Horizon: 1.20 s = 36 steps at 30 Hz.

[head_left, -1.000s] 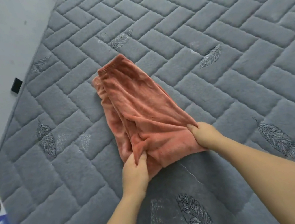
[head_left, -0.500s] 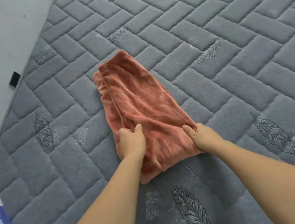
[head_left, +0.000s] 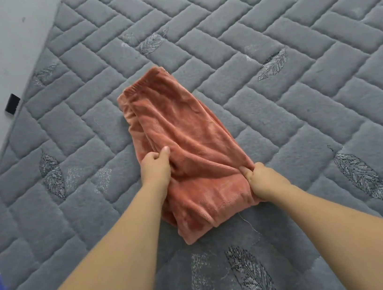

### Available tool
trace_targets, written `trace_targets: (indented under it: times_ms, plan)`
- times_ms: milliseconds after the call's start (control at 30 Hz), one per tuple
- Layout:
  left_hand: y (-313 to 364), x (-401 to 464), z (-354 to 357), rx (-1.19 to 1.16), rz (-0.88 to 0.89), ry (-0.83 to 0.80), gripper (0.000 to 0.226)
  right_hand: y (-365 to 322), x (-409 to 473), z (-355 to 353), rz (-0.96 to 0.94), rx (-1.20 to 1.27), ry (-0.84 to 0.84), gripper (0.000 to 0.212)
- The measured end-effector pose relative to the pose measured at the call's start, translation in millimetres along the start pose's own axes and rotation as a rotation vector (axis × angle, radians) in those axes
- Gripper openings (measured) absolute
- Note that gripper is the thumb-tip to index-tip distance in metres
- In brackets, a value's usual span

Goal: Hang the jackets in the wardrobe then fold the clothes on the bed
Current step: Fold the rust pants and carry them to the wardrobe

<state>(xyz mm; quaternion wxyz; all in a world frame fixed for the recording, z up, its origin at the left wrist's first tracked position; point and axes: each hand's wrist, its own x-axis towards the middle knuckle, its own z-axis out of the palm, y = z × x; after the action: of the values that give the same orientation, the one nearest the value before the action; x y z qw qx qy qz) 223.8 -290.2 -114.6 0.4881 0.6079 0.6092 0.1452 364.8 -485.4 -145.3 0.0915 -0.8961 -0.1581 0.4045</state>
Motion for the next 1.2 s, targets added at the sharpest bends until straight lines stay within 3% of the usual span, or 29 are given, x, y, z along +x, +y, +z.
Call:
trace_targets:
  times_ms: [100,200,233,267,333,367,400,467,500,567,667,733,767,833,900,933,1000,1067,1133,1200]
  plan:
    - [4.2,15.1,-5.9,-0.146,-0.072,0.214,0.03,-5.8,1.3,0.2,0.057,-0.052,-0.027,0.053]
    - [5.4,4.9,-9.8,-0.155,-0.109,0.353,0.008,-10.1,3.8,-0.3,0.089,-0.044,-0.045,0.051]
    - [4.8,-4.3,-11.0,-0.013,0.007,0.387,0.005,-10.4,4.7,-0.2,0.095,-0.015,-0.055,0.05]
    - [2.6,-16.1,-11.1,0.164,0.231,0.379,0.006,-9.6,6.3,-0.3,0.096,0.014,-0.067,0.05]
    - [-7.2,-47.1,-11.8,0.464,0.758,0.105,0.015,-7.5,9.6,-0.7,0.088,0.037,-0.086,0.05]
    - [-17.8,-62.9,-12.1,0.625,0.923,-0.096,0.026,-7.0,10.9,-1.0,0.08,0.046,-0.089,0.05]
    - [-32.6,-76.0,-12.7,0.838,0.976,-0.267,0.044,-6.0,11.6,-2.0,0.069,0.058,-0.093,0.05]
    - [-58.7,-91.0,-17.5,1.273,0.799,-0.457,0.092,-2.5,11.1,-3.8,0.031,0.05,-0.101,0.051]
    - [-67.4,-92.0,-20.0,1.381,0.692,-0.446,0.104,0.0,10.7,-4.3,-0.007,0.032,-0.096,0.052]
    - [-70.2,-89.3,-15.9,1.402,0.582,-0.371,0.099,4.5,9.8,-5.9,-0.099,0.049,-0.071,0.05]
    - [-50.8,-88.5,1.2,1.248,0.533,-0.307,0.047,7.5,-2.1,-13.3,-0.112,0.23,-0.144,0.042]
    - [-34.9,-92.5,3.7,1.199,0.482,-0.389,0.027,13.2,-9.7,-25.0,0.057,0.317,-0.359,0.032]
    - [-27.7,-96.6,-0.9,1.156,0.416,-0.515,0.025,16.8,-18.1,-34.9,0.179,0.264,-0.537,0.028]
    - [-19.1,-106.5,-15.0,0.912,0.109,-0.891,0.028,25.0,-32.0,-58.4,0.324,0.064,-0.81,0.03]
    - [-8.1,-120.3,-31.3,0.602,-0.177,-1.145,0.031,26.5,-41.8,-84.9,0.36,-0.022,-0.832,0.031]
    - [-1.8,-120.1,-39.4,0.467,-0.249,-1.157,0.038,23.2,-43.4,-98.1,0.346,0.027,-0.789,0.03]
    - [14.0,-104.8,-55.2,0.284,-0.29,-1.035,0.043,5.2,-43.2,-117.9,0.302,0.3,-0.668,0.028]
    - [30.3,-80.9,-71.0,0.171,-0.299,-0.832,0.028,-23.3,-40.5,-126.5,0.244,0.561,-0.525,0.047]
    - [36.9,-54.1,-80.8,0.158,-0.237,-0.585,0.018,-55.2,-35.1,-119.2,0.116,0.496,-0.419,0.077]
    - [31.2,-29.5,-80.6,0.134,-0.12,-0.304,0.012,-86.6,-28.4,-95.9,-0.018,0.265,-0.323,0.104]
